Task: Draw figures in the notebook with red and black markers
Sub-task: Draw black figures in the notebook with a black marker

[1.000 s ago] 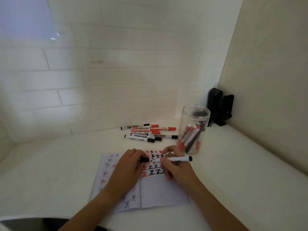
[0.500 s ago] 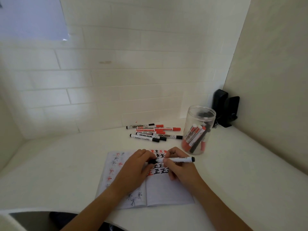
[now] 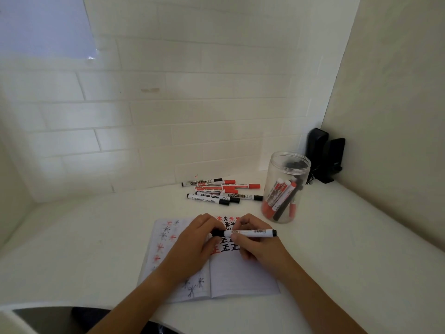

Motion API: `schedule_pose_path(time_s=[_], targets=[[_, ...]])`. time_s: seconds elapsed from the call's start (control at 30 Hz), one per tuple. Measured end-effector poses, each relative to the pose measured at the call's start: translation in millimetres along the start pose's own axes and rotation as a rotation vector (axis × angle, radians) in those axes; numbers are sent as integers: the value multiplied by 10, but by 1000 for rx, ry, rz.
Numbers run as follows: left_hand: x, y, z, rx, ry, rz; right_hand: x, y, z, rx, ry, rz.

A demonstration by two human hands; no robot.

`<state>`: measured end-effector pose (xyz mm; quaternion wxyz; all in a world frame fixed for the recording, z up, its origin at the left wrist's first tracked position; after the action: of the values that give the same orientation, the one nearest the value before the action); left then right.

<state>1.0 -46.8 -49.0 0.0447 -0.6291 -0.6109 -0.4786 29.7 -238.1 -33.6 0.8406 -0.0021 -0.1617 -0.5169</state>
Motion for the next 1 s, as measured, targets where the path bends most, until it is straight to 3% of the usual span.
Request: schedule_pose_path(time_s=[0.27,0.43,0.53,0.67,1.0], targets=[[6,0,32,47,-6,-67,99,53,-80,-207,314,-17],[-22,-7,166,137,63,-129,208,57,-93,-215,210,62],[-39,-17,214,164,145,-143,216,61,-111,-184,-74,68],[-69,-24,223,150,205,-85,178,79,-157,-15,-420,-44],[-87,-13,246,109,181,-45,100,74,-239,146,-468,-127]])
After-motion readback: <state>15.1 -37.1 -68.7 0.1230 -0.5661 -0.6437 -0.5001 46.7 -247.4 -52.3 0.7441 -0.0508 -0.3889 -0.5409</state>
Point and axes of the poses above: each hand's wrist, its own y-axis towards the middle knuckle, its own x-axis out of the back of the hand, z = x × y, the point moved 3 cm from there along y, towards the middle knuckle, and after that the axes turned 6 degrees about -y, right-handed, at the moved point
